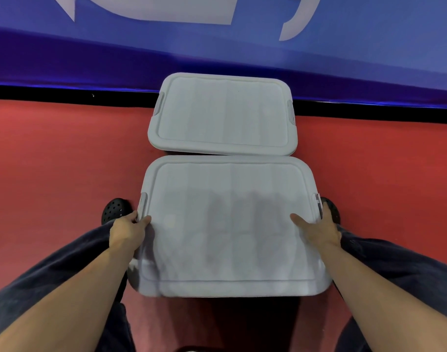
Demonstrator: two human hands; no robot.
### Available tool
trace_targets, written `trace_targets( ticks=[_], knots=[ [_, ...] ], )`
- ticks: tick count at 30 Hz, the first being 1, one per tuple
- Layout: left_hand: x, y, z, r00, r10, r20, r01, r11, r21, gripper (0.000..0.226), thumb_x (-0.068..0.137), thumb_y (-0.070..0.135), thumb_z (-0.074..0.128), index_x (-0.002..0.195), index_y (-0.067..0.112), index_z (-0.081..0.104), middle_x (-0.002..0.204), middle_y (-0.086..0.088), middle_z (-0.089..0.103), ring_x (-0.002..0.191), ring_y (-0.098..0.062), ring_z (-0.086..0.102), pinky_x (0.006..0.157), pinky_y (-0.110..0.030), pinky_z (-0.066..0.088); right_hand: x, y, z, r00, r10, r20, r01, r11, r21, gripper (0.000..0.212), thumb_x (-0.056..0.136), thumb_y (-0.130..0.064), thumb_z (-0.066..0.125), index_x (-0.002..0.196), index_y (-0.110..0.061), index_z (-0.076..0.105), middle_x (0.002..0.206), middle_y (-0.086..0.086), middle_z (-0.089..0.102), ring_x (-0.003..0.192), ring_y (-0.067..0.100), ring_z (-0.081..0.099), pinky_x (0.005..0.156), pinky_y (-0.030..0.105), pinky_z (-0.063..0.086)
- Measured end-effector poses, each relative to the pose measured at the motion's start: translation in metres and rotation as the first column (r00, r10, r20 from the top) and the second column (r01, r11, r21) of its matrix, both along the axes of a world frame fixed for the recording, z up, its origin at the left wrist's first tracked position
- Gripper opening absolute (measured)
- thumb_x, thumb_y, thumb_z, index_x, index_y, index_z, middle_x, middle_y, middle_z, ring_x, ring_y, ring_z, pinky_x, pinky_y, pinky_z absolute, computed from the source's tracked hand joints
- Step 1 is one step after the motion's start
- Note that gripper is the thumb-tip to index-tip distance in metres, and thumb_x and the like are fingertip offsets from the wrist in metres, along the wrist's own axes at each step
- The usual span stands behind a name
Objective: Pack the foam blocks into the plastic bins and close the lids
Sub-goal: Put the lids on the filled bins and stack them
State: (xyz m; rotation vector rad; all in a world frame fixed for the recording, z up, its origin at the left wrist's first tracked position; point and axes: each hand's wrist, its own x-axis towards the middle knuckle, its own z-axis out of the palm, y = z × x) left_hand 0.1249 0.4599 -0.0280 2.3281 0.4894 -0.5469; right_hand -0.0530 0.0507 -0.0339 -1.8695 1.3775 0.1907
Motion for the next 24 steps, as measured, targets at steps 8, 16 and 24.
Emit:
trace_targets(
  ticks=[8,16,24],
  knots=[
    [-0.002,-0.014,-0.002,0.991,0.026,-0.131,-0.048,0.984,-0.172,0.103,0.075,0.024,0.090,0.151,0.007,0.022,0.135,-0.013,0.050,0.125,-0.040,0.052,0.101,-0.052,0.048,0.002,0.007,0.003,1.000,0.004,0.023,-0.004,1.000,0.018,0.120,0.071,-0.059,0.084,0.160,-0.041,0.006,0.159,0.016,0.026,0.144,0.041,0.032,0.110,0.063,0.037],
    [0.011,-0.004,-0.001,0.996,0.047,-0.076,-0.059,0.985,-0.164,0.100,0.069,0.024,0.094,0.145,0.005,0.031,0.132,-0.017,0.056,0.119,-0.041,0.057,0.100,-0.058,0.049,0.003,0.020,-0.002,0.997,0.071,0.032,-0.069,0.996,-0.049,0.115,0.073,-0.064,0.078,0.161,-0.035,0.009,0.153,0.018,0.039,0.137,0.040,0.044,0.107,0.055,0.044],
    [0.023,-0.001,-0.003,0.997,0.049,-0.066,-0.059,0.983,-0.172,0.098,0.069,0.019,0.094,0.144,0.003,0.032,0.131,-0.018,0.056,0.118,-0.042,0.057,0.101,-0.058,0.049,0.007,0.032,0.003,0.986,0.164,-0.036,-0.168,0.974,-0.149,0.101,0.084,-0.066,0.066,0.160,-0.043,0.005,0.147,0.021,0.040,0.130,0.040,0.049,0.095,0.047,0.046]
  ],
)
